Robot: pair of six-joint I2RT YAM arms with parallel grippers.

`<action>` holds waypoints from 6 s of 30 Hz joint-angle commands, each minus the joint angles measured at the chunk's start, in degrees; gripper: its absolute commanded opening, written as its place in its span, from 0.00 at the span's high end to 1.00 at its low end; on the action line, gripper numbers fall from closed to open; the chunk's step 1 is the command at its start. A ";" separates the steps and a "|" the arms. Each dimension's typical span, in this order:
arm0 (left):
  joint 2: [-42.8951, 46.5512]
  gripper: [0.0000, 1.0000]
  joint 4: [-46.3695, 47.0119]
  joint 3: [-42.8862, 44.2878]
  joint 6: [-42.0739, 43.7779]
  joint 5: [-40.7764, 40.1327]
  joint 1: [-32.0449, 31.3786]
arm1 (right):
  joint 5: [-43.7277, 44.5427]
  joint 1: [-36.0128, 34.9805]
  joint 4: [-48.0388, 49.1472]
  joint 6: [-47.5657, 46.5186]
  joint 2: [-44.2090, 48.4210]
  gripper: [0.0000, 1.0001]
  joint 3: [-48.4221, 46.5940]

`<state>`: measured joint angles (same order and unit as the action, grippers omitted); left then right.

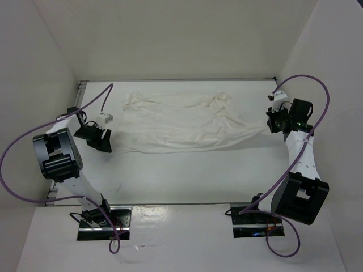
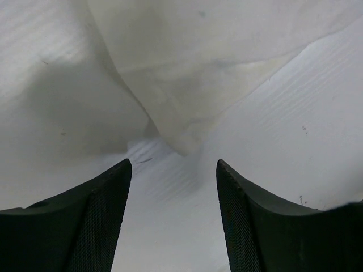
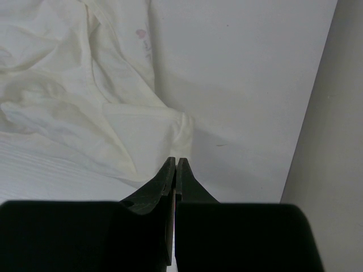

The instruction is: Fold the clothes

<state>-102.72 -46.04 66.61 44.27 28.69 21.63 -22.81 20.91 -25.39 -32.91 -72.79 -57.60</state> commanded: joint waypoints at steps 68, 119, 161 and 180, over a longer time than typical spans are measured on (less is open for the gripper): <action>-10.32 0.69 3.25 12.32 -11.40 7.96 -3.52 | -2.77 0.54 1.48 -0.14 0.90 1.00 1.27; -9.08 0.40 4.20 10.73 -15.61 5.25 -4.23 | -3.30 0.54 1.48 -0.67 3.54 1.00 2.94; 9.81 1.00 0.16 20.23 -20.10 7.17 -1.33 | -2.07 2.82 0.43 0.65 5.47 1.00 -1.37; 12.10 1.00 -0.45 23.91 -21.94 15.43 6.41 | -9.45 8.27 -0.71 9.26 6.17 1.00 -14.28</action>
<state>-93.56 -47.40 86.80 23.81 40.91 27.62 -30.00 28.51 -26.39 -25.80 -68.90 -66.59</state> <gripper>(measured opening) 0.003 0.012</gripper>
